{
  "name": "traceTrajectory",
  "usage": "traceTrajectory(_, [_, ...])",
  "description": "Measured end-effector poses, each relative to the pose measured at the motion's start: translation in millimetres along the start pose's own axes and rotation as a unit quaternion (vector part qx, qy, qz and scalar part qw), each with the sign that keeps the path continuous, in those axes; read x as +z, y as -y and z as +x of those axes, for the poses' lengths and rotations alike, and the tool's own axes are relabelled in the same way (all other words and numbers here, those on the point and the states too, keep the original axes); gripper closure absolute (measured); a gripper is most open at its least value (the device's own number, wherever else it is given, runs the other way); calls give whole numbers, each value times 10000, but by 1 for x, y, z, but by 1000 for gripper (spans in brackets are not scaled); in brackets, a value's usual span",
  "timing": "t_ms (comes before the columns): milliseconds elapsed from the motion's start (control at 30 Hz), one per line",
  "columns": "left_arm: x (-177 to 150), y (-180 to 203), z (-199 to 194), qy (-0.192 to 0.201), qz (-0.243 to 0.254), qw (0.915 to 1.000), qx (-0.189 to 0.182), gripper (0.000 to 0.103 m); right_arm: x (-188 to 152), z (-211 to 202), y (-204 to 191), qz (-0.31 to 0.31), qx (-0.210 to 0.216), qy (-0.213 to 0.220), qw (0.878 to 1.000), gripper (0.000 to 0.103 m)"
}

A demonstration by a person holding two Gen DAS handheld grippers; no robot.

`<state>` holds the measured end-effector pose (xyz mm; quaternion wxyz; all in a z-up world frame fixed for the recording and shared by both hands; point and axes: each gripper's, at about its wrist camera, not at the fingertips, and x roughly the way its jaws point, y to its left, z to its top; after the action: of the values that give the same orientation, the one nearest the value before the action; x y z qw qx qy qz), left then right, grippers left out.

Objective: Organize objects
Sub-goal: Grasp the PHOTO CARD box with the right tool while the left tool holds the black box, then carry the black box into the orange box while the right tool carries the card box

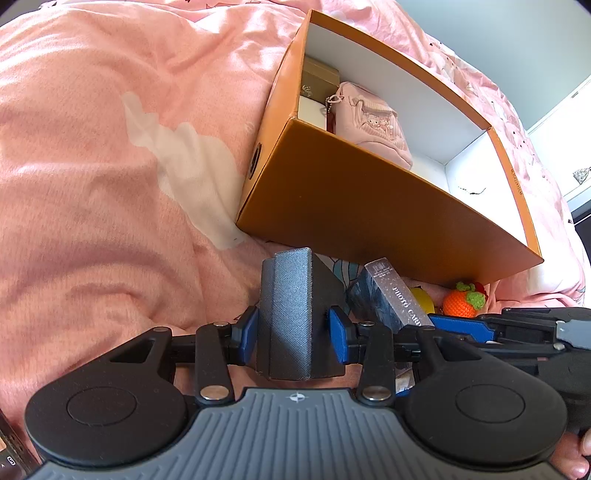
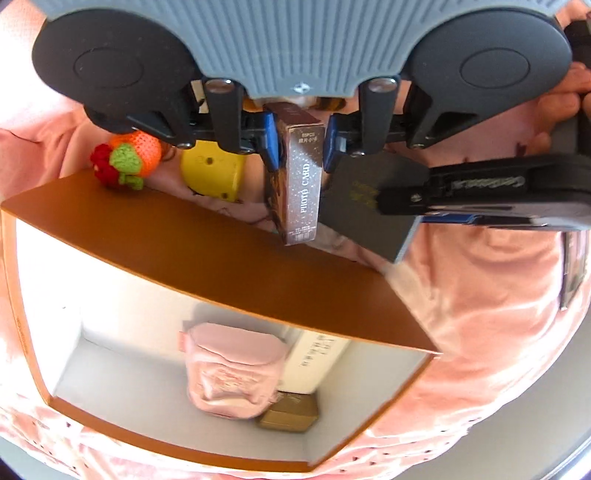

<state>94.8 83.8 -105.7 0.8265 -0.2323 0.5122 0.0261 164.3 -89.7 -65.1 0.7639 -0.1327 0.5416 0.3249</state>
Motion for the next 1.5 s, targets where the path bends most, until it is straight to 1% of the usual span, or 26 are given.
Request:
traceTrajectory(67, [0,0,0,-12,7,10000,8,57,-3,0,5,159,-27,-64,9998,77])
traceTrajectory(100, [0,0,0,-17,8,10000,12,57,5,1,9,162,-108,-106,9998,78])
traceTrajectory(133, [1,1,1,-22,12,10000,16,57,-4,-3,1,133,-234,-124,9996,78])
traceTrajectory(167, [1,1,1,-26,19,10000,23,57,-3,-2,2,113,-284,-156,9994,77])
traceTrajectory(300, [1,2,3,-53,14,10000,40,57,-1,15,18,60,-164,-271,9995,77])
traceTrajectory(333, [2,2,3,-62,16,10000,42,57,5,24,18,25,-176,-284,9994,77])
traceTrajectory(433, [2,2,4,-98,-4,9999,43,57,10,34,18,-23,-198,-293,9994,76])
traceTrajectory(567, [3,2,6,-119,-36,9999,40,57,11,36,19,-33,-139,-287,9995,78])
traceTrajectory(700, [1,3,2,-29,-12,10000,14,57,5,25,17,-190,-80,-168,9996,79])
traceTrajectory(833, [2,8,-13,141,118,9998,-96,58,-1,5,16,-268,2,26,9996,79])
traceTrajectory(967, [5,18,-31,312,285,9988,-230,58,-4,-21,19,-250,238,221,9992,79])
traceTrajectory(1067, [6,27,-46,461,410,9974,-363,58,-4,-40,20,-268,328,406,9983,79])
traceTrajectory(1200, [10,40,-69,768,543,9944,-479,58,-5,-71,19,-373,373,768,9957,79])
traceTrajectory(1333, [19,48,-89,1113,547,9902,-643,58,-3,-100,22,-424,439,1167,9913,79])
traceTrajectory(1500, [39,61,-96,1487,577,9845,-731,58,9,-125,35,-242,491,1662,9846,79])
